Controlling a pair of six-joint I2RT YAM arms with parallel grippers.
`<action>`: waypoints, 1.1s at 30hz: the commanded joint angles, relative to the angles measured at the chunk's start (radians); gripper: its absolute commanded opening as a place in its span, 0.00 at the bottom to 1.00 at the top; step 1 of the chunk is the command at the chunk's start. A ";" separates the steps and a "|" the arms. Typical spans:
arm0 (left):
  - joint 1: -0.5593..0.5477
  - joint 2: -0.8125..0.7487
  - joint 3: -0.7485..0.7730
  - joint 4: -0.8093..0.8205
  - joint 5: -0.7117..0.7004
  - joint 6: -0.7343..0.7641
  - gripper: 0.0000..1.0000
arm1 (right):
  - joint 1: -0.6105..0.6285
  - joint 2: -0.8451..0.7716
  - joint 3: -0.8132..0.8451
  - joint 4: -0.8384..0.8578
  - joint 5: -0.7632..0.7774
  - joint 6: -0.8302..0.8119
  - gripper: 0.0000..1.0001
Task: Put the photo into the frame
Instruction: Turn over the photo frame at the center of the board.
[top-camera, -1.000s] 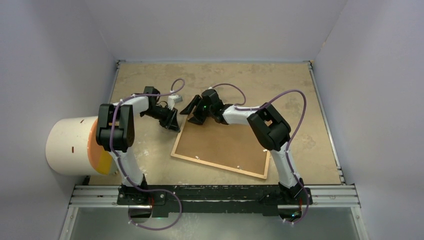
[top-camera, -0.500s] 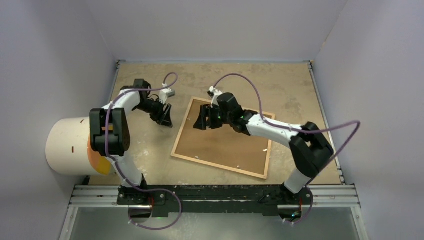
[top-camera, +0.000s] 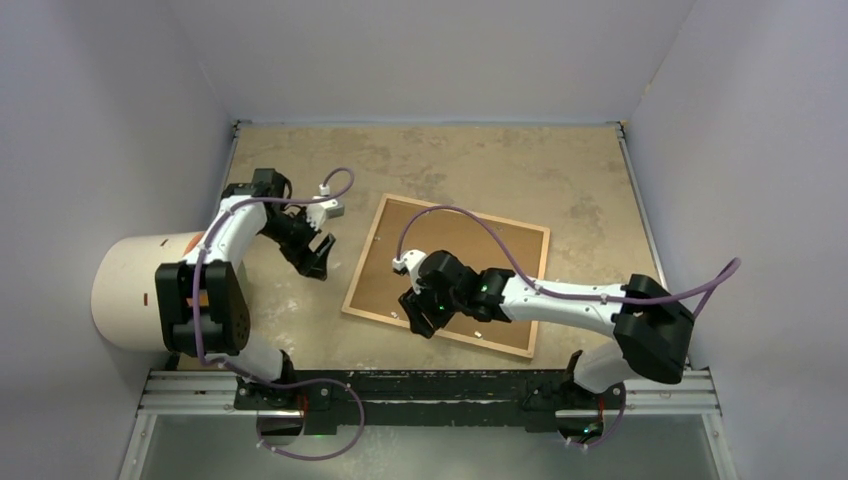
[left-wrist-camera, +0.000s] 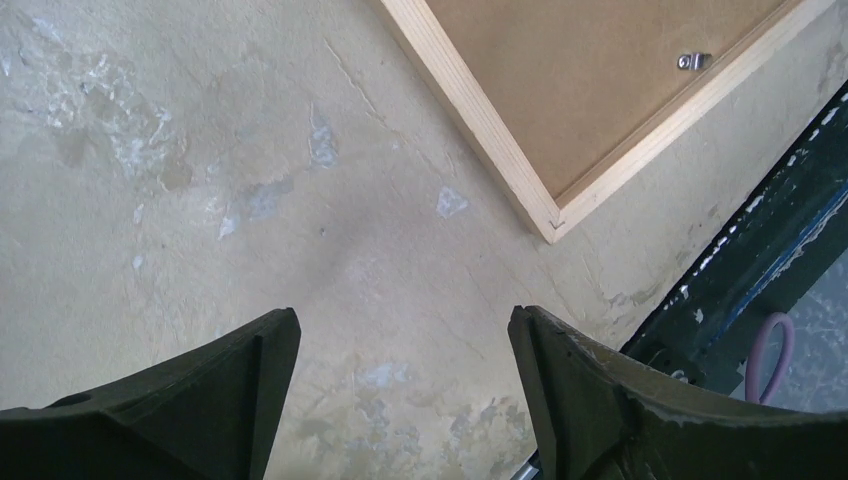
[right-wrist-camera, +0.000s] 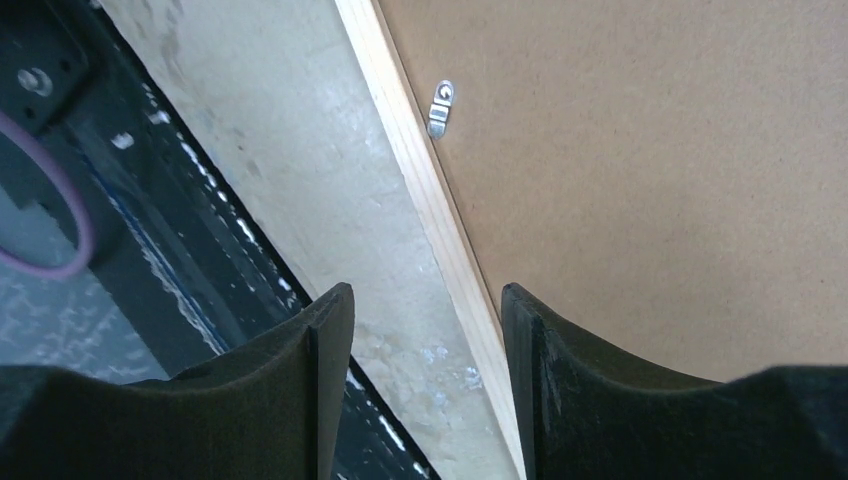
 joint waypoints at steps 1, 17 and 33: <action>0.000 -0.095 -0.019 -0.058 -0.033 0.043 0.83 | 0.058 0.004 0.001 -0.062 0.134 -0.049 0.58; 0.000 -0.172 -0.070 -0.052 -0.018 0.034 0.88 | 0.176 0.125 0.001 -0.041 0.370 -0.042 0.49; 0.000 -0.268 -0.094 -0.036 0.016 0.069 0.90 | 0.180 0.150 0.010 -0.025 0.413 -0.053 0.09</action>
